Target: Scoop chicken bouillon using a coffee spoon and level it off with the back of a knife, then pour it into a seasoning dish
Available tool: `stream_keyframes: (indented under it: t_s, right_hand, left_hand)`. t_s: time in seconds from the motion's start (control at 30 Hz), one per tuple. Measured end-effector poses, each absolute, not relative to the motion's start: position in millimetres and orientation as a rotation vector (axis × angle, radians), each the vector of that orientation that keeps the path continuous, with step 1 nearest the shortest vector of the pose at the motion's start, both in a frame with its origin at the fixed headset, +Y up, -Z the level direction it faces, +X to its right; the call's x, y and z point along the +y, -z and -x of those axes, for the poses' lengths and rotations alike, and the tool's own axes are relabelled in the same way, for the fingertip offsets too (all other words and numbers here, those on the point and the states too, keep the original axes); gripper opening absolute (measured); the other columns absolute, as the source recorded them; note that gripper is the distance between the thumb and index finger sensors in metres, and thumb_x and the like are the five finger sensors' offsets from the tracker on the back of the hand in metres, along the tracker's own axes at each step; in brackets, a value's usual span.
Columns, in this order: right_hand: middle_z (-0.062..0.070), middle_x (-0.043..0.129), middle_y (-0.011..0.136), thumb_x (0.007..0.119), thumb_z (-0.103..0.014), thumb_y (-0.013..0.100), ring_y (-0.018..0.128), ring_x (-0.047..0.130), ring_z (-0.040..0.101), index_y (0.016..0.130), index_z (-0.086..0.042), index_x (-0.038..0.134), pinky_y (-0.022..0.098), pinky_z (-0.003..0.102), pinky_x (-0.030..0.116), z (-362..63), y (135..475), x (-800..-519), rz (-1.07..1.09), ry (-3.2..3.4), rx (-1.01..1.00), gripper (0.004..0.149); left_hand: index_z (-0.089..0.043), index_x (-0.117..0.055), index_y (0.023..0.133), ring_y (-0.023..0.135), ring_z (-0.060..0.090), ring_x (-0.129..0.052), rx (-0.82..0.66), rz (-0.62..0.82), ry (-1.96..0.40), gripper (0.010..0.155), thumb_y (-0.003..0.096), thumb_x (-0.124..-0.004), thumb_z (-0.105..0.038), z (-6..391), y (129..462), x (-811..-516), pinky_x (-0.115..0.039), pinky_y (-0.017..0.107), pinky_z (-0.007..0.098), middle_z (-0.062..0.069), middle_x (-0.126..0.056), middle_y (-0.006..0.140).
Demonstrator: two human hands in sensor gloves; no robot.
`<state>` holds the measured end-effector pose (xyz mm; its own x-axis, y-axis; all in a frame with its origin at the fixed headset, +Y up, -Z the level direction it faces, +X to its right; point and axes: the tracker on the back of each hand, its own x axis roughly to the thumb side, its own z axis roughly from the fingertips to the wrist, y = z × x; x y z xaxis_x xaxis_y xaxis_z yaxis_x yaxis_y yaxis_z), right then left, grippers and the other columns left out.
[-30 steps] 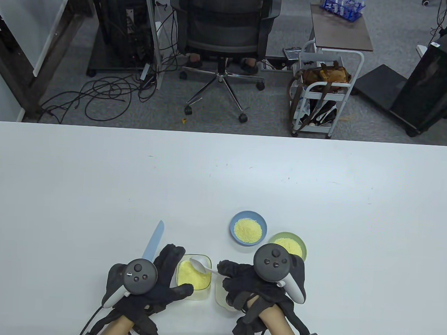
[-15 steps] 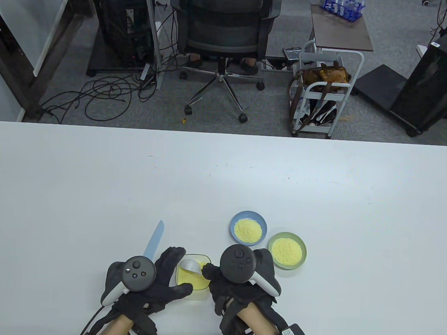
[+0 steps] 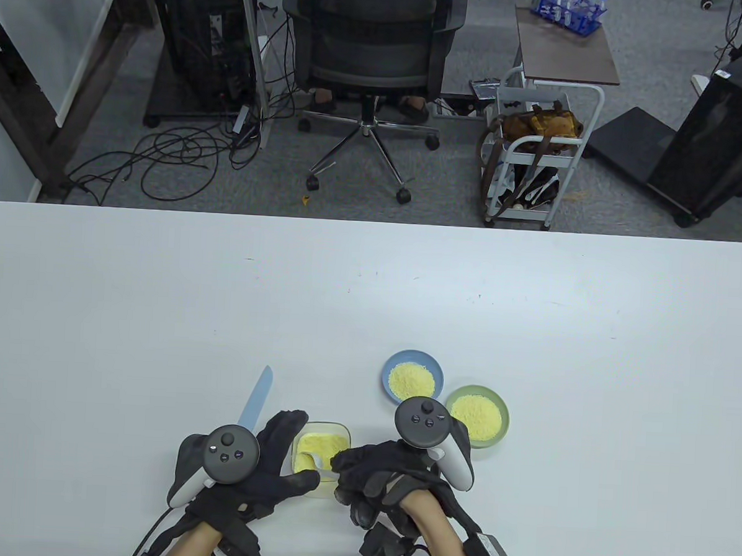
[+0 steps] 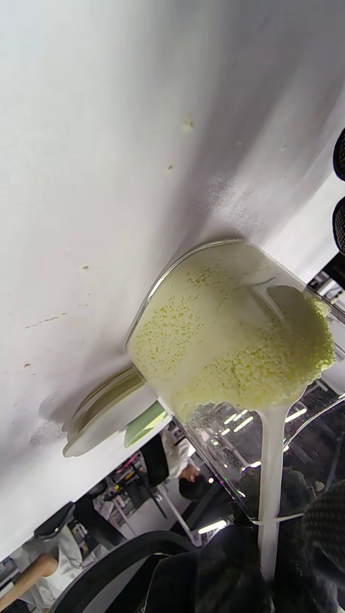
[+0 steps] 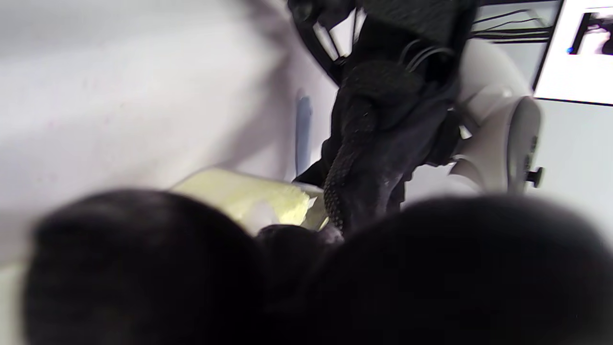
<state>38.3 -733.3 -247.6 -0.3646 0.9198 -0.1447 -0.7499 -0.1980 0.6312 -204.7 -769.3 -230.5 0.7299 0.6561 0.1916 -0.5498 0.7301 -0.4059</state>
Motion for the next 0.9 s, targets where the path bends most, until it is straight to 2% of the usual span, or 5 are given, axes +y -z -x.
stream_keyframes:
  t_s: [0.3, 0.73, 0.83, 0.9]
  right_hand:
    - [0.031, 0.089, 0.043, 0.074, -0.013, 0.039, 0.003, 0.096, -0.001, 0.078, 0.006, 0.073, 0.009, 0.033, 0.092, -52, 245, -744, -0.248, -1.689, 0.716, 0.043]
    - [0.030, 0.091, 0.041, 0.074, -0.014, 0.039, 0.001, 0.097, -0.002, 0.077, 0.008, 0.072, 0.008, 0.033, 0.093, -67, 243, -736, -0.225, -1.653, 0.638, 0.044]
    - [0.030, 0.091, 0.040, 0.074, -0.014, 0.039, 0.001, 0.097, -0.002, 0.076, 0.009, 0.073, 0.007, 0.033, 0.093, -73, 242, -734, -0.210, -1.646, 0.609, 0.044]
    - [0.030, 0.091, 0.040, 0.074, -0.014, 0.039, 0.001, 0.097, -0.001, 0.076, 0.009, 0.073, 0.007, 0.033, 0.093, -78, 241, -733, -0.202, -1.623, 0.591, 0.044]
  left_hand:
    - [-0.032, -0.016, 0.111, 0.112, 0.046, -0.041, -0.333, 0.343, -0.682, 0.099, 0.0381, -0.069, -0.073, 204, 230, -770, -0.046, 0.075, 0.063, 0.023, -0.027, 0.119]
    - [-0.032, -0.016, 0.111, 0.112, 0.047, -0.039, -0.330, 0.342, -0.666, 0.099, 0.0384, -0.068, -0.073, 205, 229, -767, -0.045, 0.075, 0.063, 0.025, -0.025, 0.119]
    - [-0.027, -0.018, 0.113, 0.113, 0.047, -0.036, -0.350, 0.329, -0.676, 0.099, 0.0382, -0.059, -0.078, 213, 229, -762, -0.043, 0.075, 0.065, 0.024, -0.021, 0.119]
    - [-0.024, -0.013, 0.113, 0.113, 0.049, -0.033, -0.341, 0.317, -0.771, 0.104, 0.0373, -0.056, -0.081, 225, 231, -755, -0.041, 0.074, 0.067, 0.026, -0.018, 0.119]
